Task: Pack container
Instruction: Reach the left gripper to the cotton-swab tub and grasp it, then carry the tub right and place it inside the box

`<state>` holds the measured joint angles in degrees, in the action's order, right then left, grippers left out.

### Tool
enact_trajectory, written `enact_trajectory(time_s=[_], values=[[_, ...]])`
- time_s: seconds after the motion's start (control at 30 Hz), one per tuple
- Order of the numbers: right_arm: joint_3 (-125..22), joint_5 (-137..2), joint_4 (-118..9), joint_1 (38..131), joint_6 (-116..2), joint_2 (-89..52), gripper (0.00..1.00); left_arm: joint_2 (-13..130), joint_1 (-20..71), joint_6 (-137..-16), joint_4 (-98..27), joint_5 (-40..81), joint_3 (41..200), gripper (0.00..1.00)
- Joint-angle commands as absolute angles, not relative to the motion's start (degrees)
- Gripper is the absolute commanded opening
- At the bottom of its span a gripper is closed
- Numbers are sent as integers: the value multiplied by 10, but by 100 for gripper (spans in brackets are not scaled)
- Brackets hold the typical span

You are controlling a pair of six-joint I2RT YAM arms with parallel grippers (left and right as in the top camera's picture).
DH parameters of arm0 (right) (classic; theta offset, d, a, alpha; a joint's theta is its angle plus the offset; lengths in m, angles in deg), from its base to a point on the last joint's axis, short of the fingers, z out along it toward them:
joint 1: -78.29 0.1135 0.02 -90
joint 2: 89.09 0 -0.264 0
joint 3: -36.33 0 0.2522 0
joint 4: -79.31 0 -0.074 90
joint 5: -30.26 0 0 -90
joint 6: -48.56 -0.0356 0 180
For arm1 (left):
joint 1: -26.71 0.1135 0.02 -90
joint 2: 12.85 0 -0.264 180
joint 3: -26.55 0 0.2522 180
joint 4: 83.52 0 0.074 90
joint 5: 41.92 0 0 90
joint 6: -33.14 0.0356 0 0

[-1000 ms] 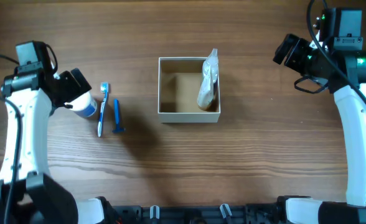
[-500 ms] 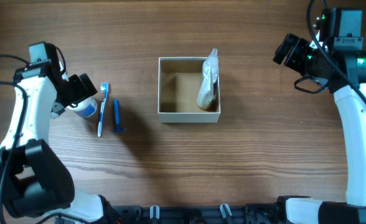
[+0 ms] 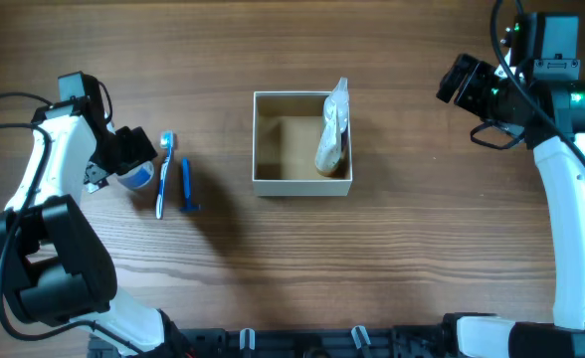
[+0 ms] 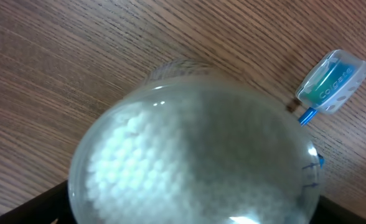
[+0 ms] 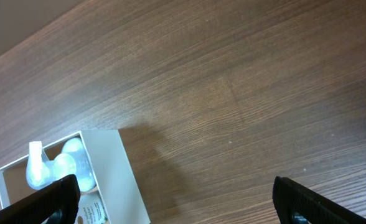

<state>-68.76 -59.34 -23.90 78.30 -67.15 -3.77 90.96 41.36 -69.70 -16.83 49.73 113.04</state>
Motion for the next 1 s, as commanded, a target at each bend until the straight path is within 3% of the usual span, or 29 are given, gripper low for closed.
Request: enact_trajectory(time_s=[0.0,0.1,0.53,0.77,0.97], values=[[-696,-598,-239,783,-678,-31,100,884,416,-693,-170,505,1138,85],[-696,-598,-239,783,-678,-31,100,861,416,-692,-170,505,1138,78],[-696,-598,-239,783,-678,-31,100,699,371,-692,-163,462,1138,77],[-696,-598,-239,783,-678,-31,100,600,200,-693,-187,433,1138,73],[-696,-598,-239,783,-678,-31,100,624,19,-692,-260,464,1138,77]])
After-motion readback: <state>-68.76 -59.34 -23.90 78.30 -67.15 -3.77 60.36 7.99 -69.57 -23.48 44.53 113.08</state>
